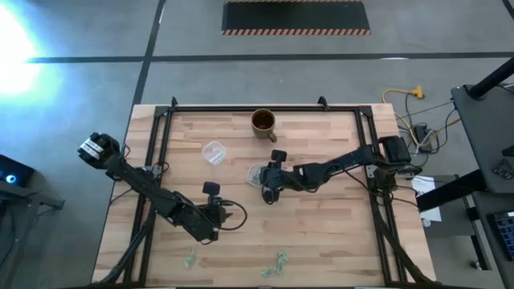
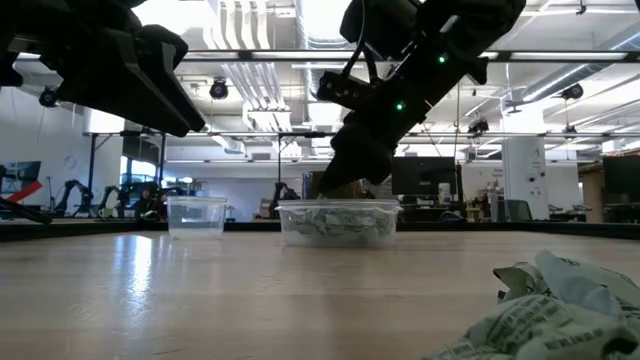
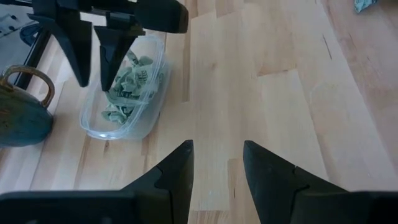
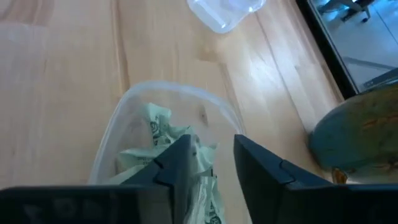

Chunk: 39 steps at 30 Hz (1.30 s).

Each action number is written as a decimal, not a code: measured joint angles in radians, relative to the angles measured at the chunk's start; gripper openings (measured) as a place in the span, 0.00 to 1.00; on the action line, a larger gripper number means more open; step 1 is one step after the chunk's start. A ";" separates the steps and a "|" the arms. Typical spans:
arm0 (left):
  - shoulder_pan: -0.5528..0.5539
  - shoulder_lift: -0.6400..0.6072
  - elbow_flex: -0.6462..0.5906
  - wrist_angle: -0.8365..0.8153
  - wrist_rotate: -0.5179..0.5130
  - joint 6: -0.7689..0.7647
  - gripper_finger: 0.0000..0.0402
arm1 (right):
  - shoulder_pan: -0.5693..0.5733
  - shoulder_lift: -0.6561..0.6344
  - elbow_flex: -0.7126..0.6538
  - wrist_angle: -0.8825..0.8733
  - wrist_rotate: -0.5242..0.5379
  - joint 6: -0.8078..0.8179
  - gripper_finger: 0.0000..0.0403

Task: Pick and place Stevia / Truvia into bins
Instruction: Put the green stevia packet into the transparent container

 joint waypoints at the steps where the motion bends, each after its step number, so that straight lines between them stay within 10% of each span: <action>1: 0.000 0.000 0.000 -0.001 0.002 0.000 0.31 | 0.000 -0.003 0.003 0.000 0.000 -0.003 0.29; 10: -0.010 0.000 0.017 -0.002 0.189 -0.048 0.31 | 0.058 -0.152 0.007 -0.075 -0.019 -0.065 0.30; 25: -0.191 0.000 0.020 -0.039 0.340 -0.510 0.31 | 0.176 -0.271 -0.088 -0.114 -0.447 -0.064 0.23; 39: -0.322 0.000 0.045 -0.158 0.453 -0.914 0.31 | 0.204 -0.268 -0.139 -0.118 -0.463 -0.022 0.17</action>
